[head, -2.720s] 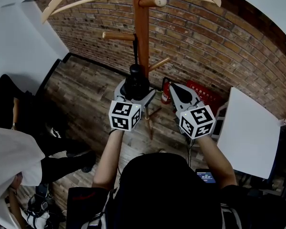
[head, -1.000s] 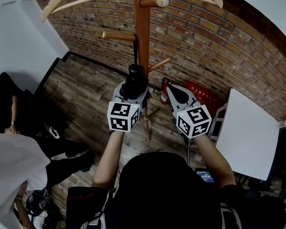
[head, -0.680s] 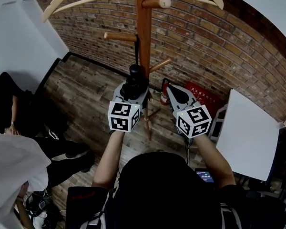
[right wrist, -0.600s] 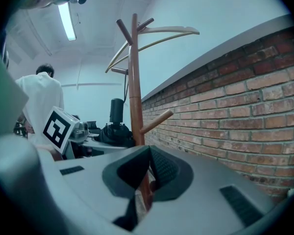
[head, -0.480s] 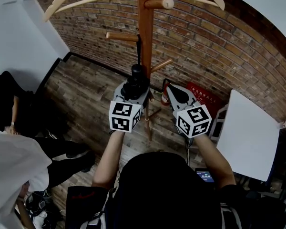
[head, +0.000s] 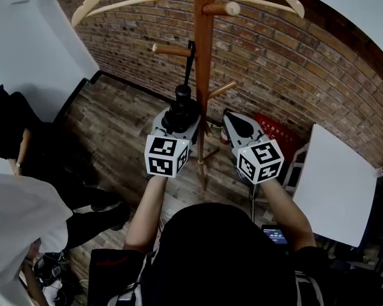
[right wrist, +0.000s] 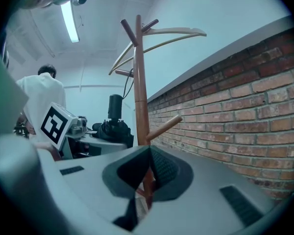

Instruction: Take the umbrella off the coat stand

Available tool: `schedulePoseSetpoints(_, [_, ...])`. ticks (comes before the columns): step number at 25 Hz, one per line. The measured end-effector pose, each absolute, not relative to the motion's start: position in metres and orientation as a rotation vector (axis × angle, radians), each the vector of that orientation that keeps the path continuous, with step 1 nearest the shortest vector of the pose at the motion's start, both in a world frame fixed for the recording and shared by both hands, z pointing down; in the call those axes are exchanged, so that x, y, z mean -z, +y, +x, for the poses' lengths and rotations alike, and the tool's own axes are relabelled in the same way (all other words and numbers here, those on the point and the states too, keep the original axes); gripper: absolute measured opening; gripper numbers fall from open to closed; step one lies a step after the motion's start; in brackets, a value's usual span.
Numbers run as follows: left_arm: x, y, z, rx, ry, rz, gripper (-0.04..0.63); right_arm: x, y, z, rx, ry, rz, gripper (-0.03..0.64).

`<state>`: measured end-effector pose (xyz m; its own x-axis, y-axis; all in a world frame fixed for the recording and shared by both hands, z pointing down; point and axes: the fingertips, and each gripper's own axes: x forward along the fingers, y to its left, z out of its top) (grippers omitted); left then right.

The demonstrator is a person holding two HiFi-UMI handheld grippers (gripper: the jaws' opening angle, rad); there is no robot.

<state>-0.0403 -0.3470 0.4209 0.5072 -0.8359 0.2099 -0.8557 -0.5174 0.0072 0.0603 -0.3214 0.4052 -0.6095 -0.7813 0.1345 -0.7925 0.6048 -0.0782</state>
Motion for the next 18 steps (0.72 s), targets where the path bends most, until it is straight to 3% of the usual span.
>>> schedulePoseSetpoints(18, [-0.393,-0.336,-0.066,-0.191,-1.558,2.610,0.278,-0.394,-0.316,0.040,-0.161,-2.766,1.290,0.028])
